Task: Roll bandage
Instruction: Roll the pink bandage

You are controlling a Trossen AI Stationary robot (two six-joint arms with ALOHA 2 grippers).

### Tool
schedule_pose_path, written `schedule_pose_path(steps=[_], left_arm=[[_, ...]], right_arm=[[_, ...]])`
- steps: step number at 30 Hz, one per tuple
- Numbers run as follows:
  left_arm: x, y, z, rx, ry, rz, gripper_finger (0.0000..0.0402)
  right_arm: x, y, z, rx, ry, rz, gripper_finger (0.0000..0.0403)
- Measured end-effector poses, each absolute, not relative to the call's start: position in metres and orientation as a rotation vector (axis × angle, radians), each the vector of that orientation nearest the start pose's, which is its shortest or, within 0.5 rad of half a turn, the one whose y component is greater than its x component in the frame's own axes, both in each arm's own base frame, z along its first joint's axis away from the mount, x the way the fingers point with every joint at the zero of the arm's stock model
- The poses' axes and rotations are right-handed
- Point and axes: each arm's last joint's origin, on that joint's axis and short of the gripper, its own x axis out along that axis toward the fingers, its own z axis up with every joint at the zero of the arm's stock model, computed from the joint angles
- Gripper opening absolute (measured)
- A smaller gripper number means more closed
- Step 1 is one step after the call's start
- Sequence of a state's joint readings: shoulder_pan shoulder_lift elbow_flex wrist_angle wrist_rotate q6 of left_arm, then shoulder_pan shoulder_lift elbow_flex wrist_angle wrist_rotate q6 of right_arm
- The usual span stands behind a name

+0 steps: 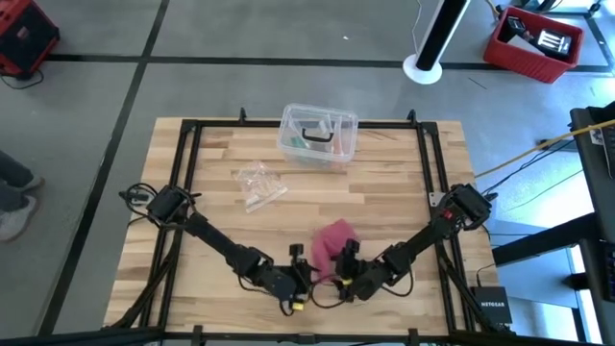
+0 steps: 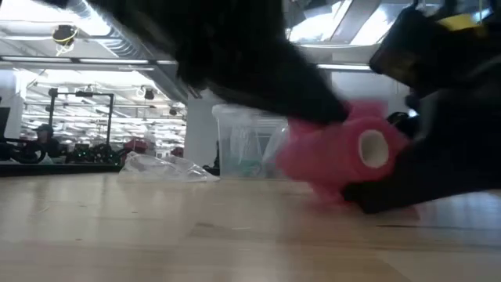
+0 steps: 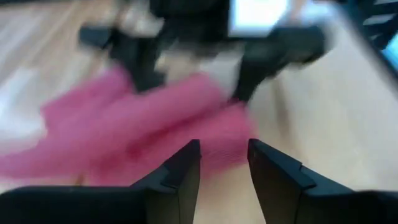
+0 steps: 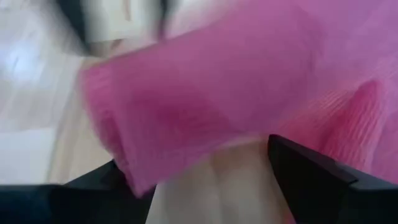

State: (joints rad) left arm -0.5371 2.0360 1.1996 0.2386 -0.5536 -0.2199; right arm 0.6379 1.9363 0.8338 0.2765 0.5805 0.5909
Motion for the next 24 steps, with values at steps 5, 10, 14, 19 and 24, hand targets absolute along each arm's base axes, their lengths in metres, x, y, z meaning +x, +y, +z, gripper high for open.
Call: schedule_pose_path(steps=[5,10,14,19,24], left_arm=[[0.373,-0.215,0.158,0.238,0.534,0.022,0.0127],[0.355,-0.214,0.158,0.278,0.710,0.045,0.0127],[0.339,-0.208,0.176,0.225,0.780,0.112,0.0127],[0.325,-0.197,0.198,0.200,0.811,0.145,0.0127],[0.312,-0.174,0.173,0.129,0.875,0.162,0.0127]], right_arm=[[0.281,0.188,0.089,0.080,0.713,-0.127,0.0296],[0.280,0.188,0.088,0.074,0.741,-0.120,0.0296],[0.280,0.188,0.087,0.075,0.742,-0.118,0.0296],[0.281,0.188,0.088,0.086,0.722,-0.115,0.0296],[0.282,0.189,0.089,0.100,0.707,-0.108,0.0296]])
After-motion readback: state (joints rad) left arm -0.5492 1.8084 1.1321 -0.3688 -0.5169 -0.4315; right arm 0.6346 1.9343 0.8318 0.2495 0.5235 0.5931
